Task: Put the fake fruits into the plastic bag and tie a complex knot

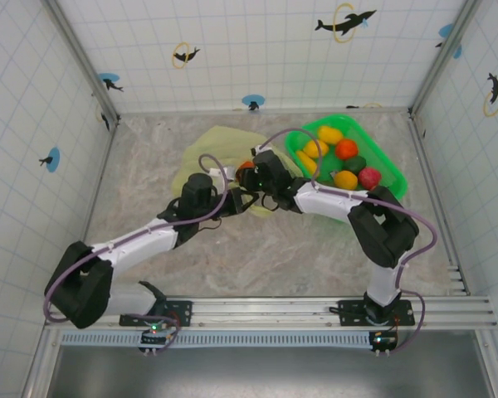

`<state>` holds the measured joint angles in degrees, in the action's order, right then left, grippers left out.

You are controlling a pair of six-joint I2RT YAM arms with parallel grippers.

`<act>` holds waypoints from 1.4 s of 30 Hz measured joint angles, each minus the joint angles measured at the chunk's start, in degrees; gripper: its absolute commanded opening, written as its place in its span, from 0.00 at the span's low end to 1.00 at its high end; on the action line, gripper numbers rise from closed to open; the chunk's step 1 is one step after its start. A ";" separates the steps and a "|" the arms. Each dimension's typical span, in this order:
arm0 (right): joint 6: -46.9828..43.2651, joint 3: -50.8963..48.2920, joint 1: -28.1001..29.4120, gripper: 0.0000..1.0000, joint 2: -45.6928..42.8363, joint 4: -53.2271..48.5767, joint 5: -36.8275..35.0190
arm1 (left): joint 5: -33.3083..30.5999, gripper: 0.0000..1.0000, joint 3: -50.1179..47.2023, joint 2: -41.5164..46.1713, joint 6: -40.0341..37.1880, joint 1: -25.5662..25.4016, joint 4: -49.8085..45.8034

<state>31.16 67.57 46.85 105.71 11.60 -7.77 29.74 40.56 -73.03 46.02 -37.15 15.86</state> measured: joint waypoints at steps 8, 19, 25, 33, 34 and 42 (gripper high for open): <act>0.37 0.02 0.90 0.56 -4.11 3.39 -0.09 | 11.52 0.00 12.22 6.16 -6.19 1.70 -11.98; -3.39 0.11 2.62 0.86 -5.57 -3.80 -7.98 | 22.29 0.00 12.98 11.32 -5.03 13.33 -11.13; -5.09 0.02 2.19 0.79 -9.97 -9.70 -11.32 | 21.46 0.00 13.05 10.73 -3.72 15.47 -11.02; -6.60 -11.43 0.61 0.48 -23.41 -4.07 -0.09 | 18.43 0.00 6.84 8.15 2.56 15.82 -4.33; -6.67 -12.63 0.07 0.45 -24.74 -3.52 1.18 | 18.03 0.00 6.16 8.09 3.21 15.82 -3.91; -8.57 -20.90 -4.74 0.42 -36.76 -0.22 13.31 | 15.52 0.00 5.07 8.09 5.53 15.82 -1.68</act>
<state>22.59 46.68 42.11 68.95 11.38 5.54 45.25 45.63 -64.95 51.55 -21.32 14.17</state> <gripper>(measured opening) 0.418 0.047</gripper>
